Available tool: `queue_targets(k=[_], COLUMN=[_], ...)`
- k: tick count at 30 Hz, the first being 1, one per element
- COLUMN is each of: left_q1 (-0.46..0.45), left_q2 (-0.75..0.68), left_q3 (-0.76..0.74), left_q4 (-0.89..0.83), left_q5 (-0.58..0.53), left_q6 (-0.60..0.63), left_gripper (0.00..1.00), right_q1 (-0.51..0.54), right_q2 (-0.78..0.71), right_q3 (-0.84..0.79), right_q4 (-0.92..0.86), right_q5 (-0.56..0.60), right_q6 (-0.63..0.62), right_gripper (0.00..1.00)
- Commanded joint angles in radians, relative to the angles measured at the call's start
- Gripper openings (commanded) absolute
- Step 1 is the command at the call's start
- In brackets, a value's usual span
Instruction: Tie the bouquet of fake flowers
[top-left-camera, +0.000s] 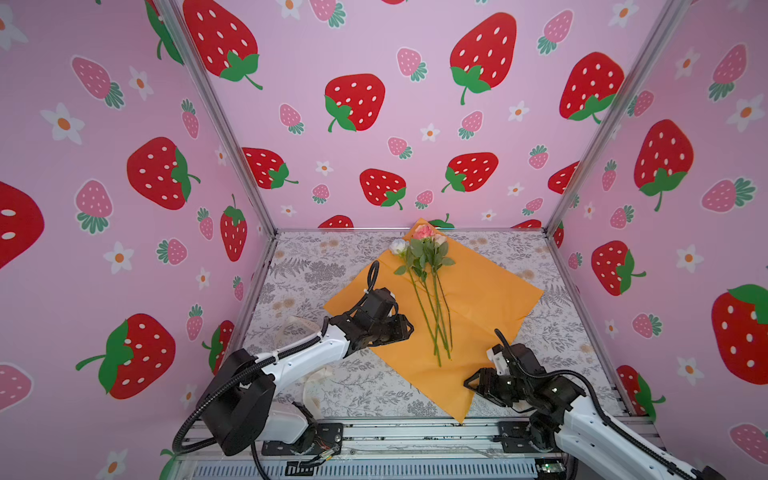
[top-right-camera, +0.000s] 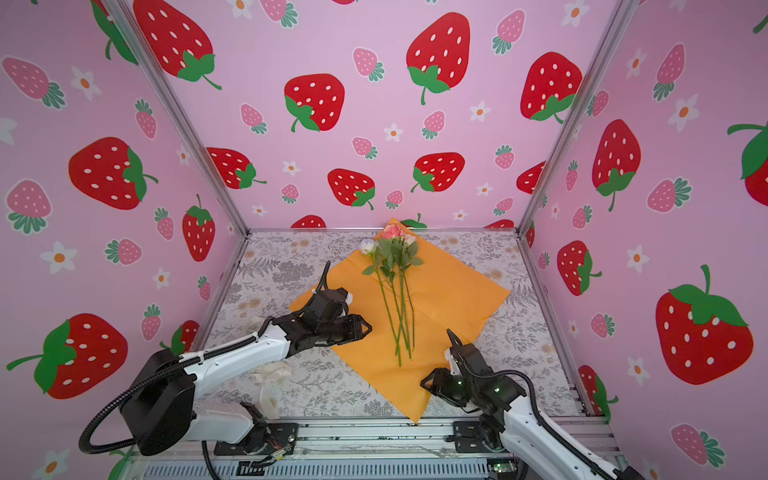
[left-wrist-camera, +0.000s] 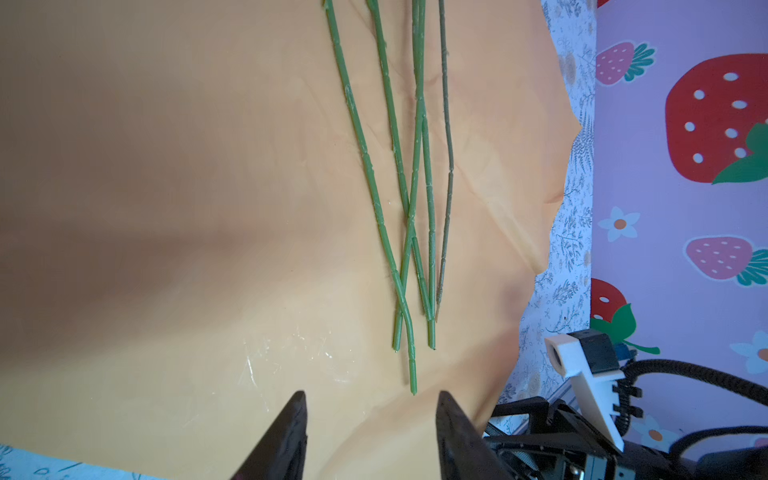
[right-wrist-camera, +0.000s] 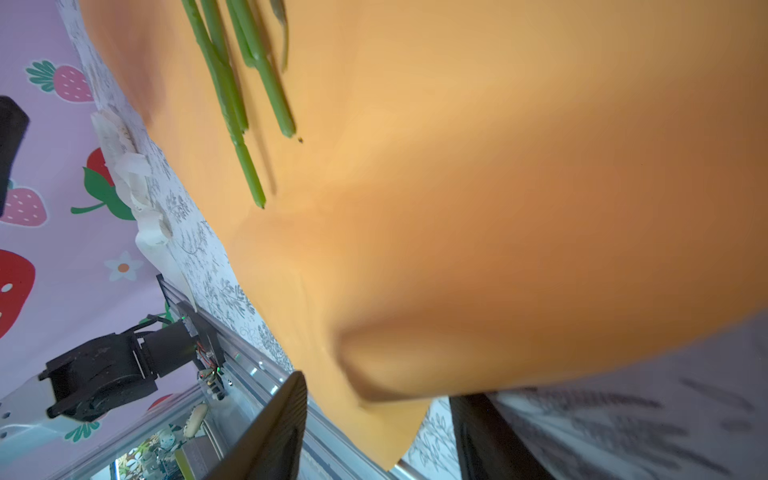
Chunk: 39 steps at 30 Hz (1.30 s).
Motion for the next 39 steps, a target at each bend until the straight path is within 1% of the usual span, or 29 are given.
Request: queue_targets(k=[1, 5, 8, 10, 14, 16, 18, 21, 23, 26, 29, 33, 36, 39], left_q1=[-0.002, -0.001, -0.001, -0.002, -0.002, -0.002, -0.002, -0.007, -0.02, -0.055, -0.098, -0.156, -0.169, -0.17], left_q2=[0.001, -0.001, 0.004, 0.014, 0.009, -0.006, -0.018, -0.022, -0.015, 0.027, 0.101, 0.213, 0.286, 0.322], left_q3=[0.03, 0.039, 0.046, 0.059, 0.064, 0.052, 0.035, 0.004, -0.014, -0.018, 0.013, 0.071, 0.096, 0.099], left_q4=[-0.027, -0.043, -0.035, -0.032, -0.043, -0.043, -0.04, -0.006, 0.027, 0.072, 0.09, 0.096, 0.111, 0.114], left_q5=[-0.028, -0.028, -0.006, 0.016, 0.025, 0.023, 0.029, 0.083, 0.115, 0.161, 0.198, 0.19, 0.183, 0.146], left_q6=[-0.001, 0.004, 0.007, 0.014, 0.019, 0.025, 0.024, 0.017, 0.015, 0.025, 0.049, 0.068, 0.058, 0.037], left_gripper=[0.52, 0.52, 0.53, 0.53, 0.53, 0.52, 0.48, 0.4, 0.37, 0.36, 0.36, 0.35, 0.34, 0.33], right_q1=[0.005, 0.003, 0.003, 0.001, -0.022, -0.051, -0.079, -0.102, -0.11, -0.115, -0.116, -0.125, -0.129, -0.132], right_q2=[0.05, 0.141, 0.237, 0.325, 0.438, 0.481, 0.514, 0.549, 0.572, 0.603, 0.622, 0.656, 0.657, 0.626], right_q3=[0.033, 0.113, 0.164, 0.208, 0.275, 0.293, 0.294, 0.298, 0.297, 0.296, 0.297, 0.303, 0.309, 0.328], right_q4=[0.194, 0.278, 0.338, 0.358, 0.374, 0.398, 0.45, 0.487, 0.499, 0.515, 0.527, 0.528, 0.528, 0.471], right_q5=[0.012, -0.021, -0.047, -0.03, 0.029, 0.038, 0.01, -0.021, -0.043, -0.073, -0.083, -0.088, -0.086, -0.045], right_q6=[0.005, -0.034, -0.071, -0.113, -0.185, -0.2, -0.197, -0.207, -0.22, -0.239, -0.251, -0.268, -0.271, -0.274], right_gripper=[0.6, 0.62, 0.63, 0.63, 0.64, 0.64, 0.64, 0.64, 0.64, 0.64, 0.64, 0.64, 0.63, 0.63])
